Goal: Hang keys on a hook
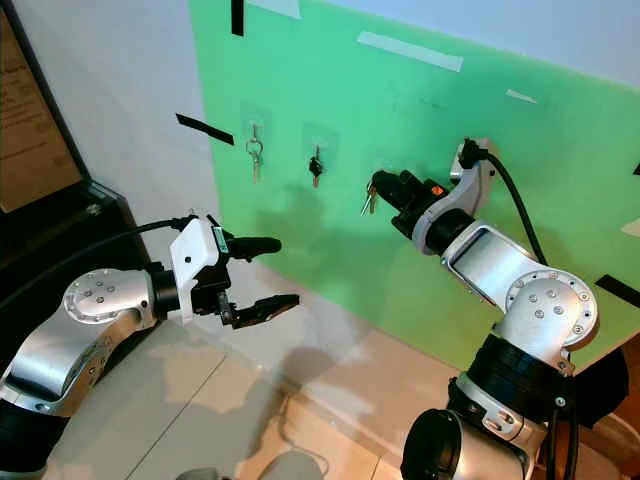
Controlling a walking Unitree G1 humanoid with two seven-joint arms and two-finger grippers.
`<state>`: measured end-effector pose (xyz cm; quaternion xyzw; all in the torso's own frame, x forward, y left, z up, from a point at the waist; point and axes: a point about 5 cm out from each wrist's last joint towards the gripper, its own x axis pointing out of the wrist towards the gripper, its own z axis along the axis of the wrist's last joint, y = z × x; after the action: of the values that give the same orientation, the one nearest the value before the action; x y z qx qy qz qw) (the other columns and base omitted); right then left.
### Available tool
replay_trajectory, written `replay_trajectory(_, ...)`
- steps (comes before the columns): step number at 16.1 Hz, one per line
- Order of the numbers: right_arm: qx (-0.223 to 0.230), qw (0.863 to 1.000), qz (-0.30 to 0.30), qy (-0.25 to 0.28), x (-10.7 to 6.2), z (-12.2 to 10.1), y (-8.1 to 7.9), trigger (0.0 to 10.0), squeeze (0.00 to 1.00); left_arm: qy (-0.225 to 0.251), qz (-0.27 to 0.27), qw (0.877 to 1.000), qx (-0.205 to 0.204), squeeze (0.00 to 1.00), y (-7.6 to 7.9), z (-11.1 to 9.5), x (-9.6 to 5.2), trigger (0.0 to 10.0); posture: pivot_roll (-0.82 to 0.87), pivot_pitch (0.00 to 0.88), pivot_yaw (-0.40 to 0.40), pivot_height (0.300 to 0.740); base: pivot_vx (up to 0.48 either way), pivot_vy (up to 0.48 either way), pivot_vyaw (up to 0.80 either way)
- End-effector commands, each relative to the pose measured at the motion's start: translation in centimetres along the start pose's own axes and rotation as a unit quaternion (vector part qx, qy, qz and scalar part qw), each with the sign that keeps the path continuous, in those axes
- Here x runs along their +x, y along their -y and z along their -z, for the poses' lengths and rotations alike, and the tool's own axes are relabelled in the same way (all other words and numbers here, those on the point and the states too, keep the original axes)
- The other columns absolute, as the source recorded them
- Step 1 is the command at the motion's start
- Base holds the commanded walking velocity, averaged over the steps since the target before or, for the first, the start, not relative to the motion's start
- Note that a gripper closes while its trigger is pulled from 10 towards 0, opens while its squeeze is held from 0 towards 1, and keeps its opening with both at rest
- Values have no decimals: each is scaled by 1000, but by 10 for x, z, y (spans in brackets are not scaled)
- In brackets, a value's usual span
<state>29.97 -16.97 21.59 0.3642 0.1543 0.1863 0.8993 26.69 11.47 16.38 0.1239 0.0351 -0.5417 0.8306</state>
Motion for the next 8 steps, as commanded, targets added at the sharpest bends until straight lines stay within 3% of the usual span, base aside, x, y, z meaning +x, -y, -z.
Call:
replay_trajectory(1, -2, 1000, -3, 5, -2, -2, -3, 10000, 0, 1, 6, 1000, 2, 0, 2, -1, 1, 10000, 35, 0, -79, 740, 0, 0, 0)
replay_trajectory(8, 22, 997, 71, 2, 0, 3, 19, 10000, 0, 0, 5, 1000, 1, 0, 2, 0, 1, 10000, 35, 0, -79, 740, 0, 0, 0)
